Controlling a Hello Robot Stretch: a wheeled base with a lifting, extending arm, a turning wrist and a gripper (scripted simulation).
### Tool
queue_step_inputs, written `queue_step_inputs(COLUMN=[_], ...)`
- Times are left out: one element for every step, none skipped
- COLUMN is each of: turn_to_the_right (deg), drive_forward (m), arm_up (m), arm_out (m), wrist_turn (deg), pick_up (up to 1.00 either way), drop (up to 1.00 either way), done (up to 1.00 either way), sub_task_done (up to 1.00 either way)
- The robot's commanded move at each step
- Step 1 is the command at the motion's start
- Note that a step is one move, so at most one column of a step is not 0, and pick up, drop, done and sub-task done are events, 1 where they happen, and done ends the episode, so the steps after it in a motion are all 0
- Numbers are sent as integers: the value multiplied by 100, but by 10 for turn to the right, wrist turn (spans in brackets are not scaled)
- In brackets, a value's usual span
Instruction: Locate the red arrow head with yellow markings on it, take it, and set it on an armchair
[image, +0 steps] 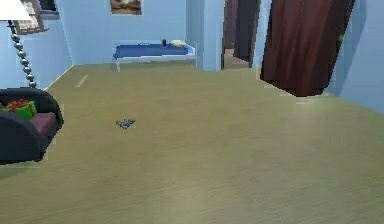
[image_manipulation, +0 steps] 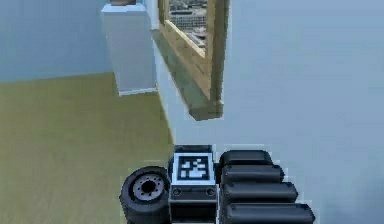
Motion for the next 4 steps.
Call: queue_step_inputs(turn_to_the_right=[-150,0,-210,0], drive_forward=[0,30,0,5], arm_up=[0,0,0,0], arm_out=[0,0,0,0], wrist_turn=[0,0,0,0], pick_up=[0,0,0,0], drop=[0,0,0,0], done=[0,0,0,0], sub_task_done=[0,0,0,0])
